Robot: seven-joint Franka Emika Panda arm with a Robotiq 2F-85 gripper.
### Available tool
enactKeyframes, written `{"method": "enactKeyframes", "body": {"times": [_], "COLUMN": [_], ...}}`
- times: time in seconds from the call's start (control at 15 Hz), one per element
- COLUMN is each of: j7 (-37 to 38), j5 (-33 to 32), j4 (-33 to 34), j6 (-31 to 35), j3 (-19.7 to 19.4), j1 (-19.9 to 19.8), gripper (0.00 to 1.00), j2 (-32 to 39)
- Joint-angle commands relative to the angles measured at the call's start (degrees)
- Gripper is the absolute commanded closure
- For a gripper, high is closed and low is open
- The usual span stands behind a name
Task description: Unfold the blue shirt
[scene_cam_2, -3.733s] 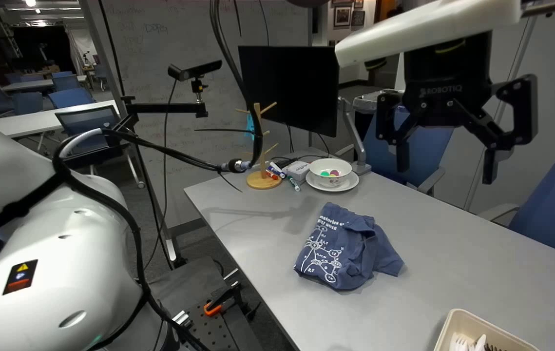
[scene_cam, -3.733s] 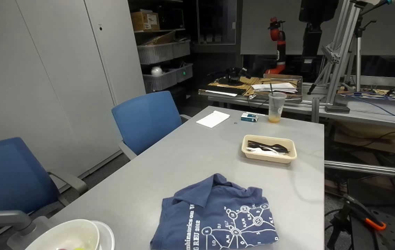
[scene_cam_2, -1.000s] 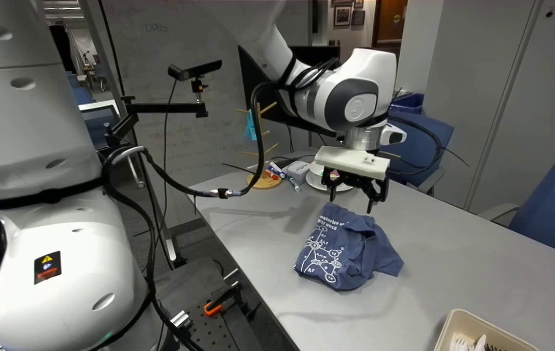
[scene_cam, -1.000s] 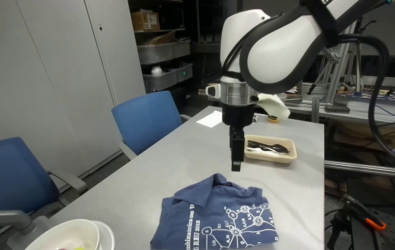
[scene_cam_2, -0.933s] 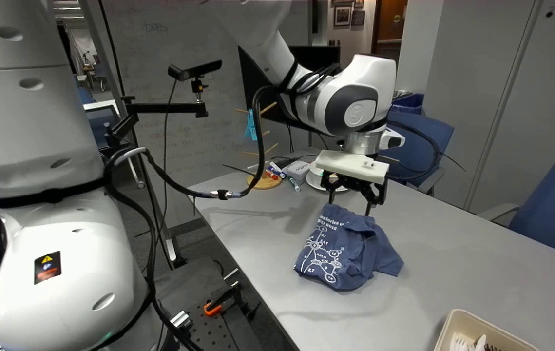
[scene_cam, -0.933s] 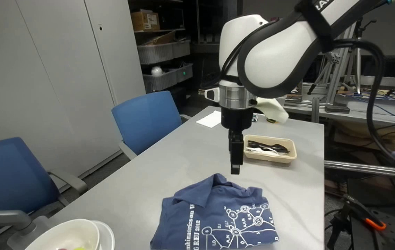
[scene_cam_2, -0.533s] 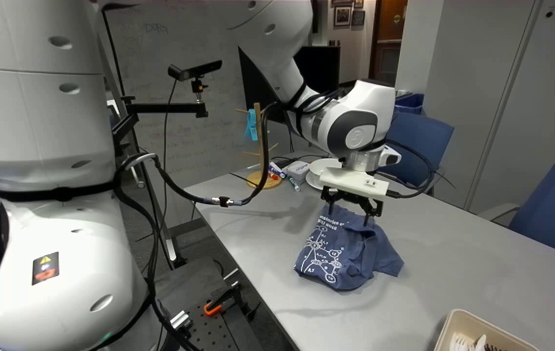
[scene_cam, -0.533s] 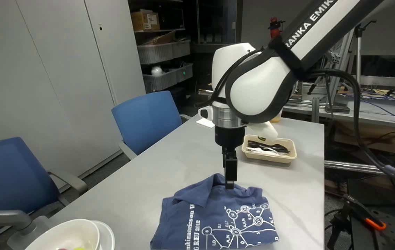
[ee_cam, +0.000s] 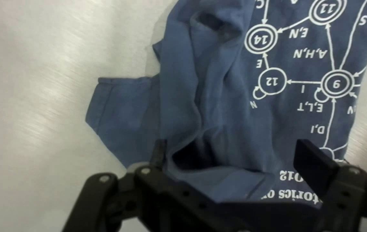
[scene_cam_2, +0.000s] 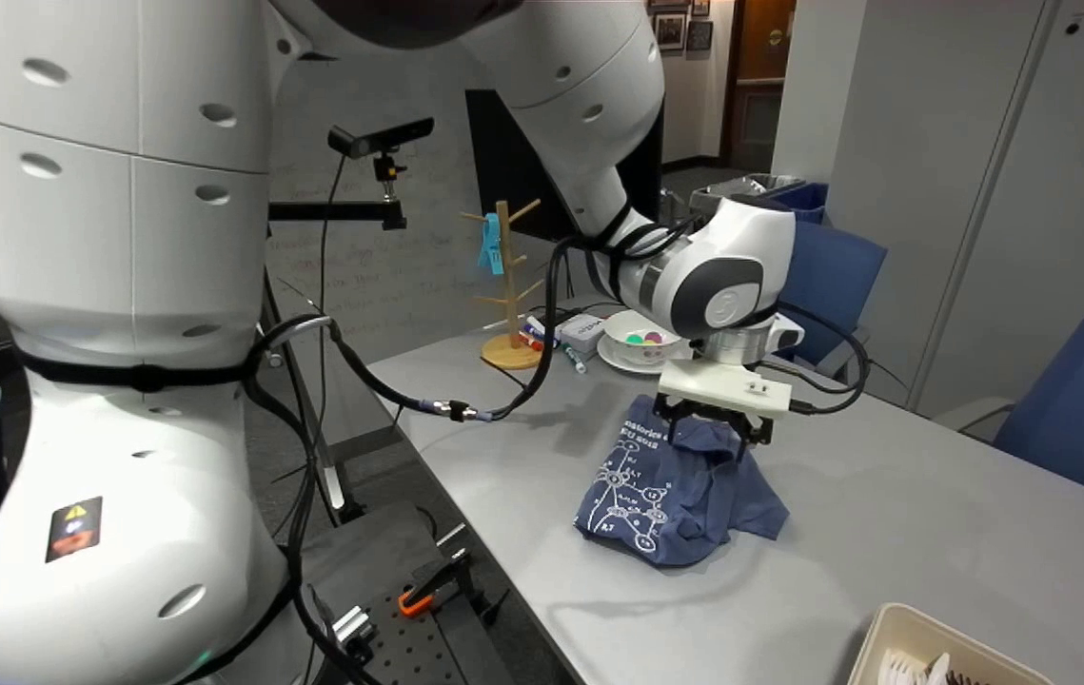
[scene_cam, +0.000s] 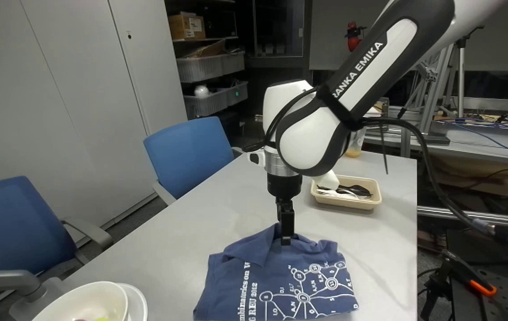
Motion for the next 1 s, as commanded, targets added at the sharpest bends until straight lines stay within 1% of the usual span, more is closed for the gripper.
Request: {"method": "enactKeyframes", "body": {"times": [0.0,0.07,0.13,0.2,0.27,0.4,0.47,0.73,0.87,0.93], "j7": [-1.7,-1.6,-1.7,-1.8,-1.9,-2.2,-2.3,-2.5,-2.3,-2.2], "j5": [-2.3,-2.9,-3.1,-3.2,-3.2,-3.2,-3.2,-3.1,-3.1,-2.4], "j4": [4.4,5.2,5.8,6.4,6.8,7.6,7.9,8.4,8.4,8.4], "j6": [1.0,0.9,0.9,0.8,0.8,0.8,0.7,0.5,0.3,0.0], "j3": [1.5,1.6,1.9,2.3,2.6,3.0,3.2,3.5,3.7,4.1], "j1": [-2.1,-2.2,-2.5,-2.8,-3.0,-3.4,-3.7,-4.4,-4.5,-4.7], "gripper": [0.01,0.03,0.11,0.27,0.27,0.42,0.51,0.82,0.96,1.0], "j2": [3.9,4.6,5.2,5.8,6.3,7.2,7.5,8.1,7.6,7.0]}}
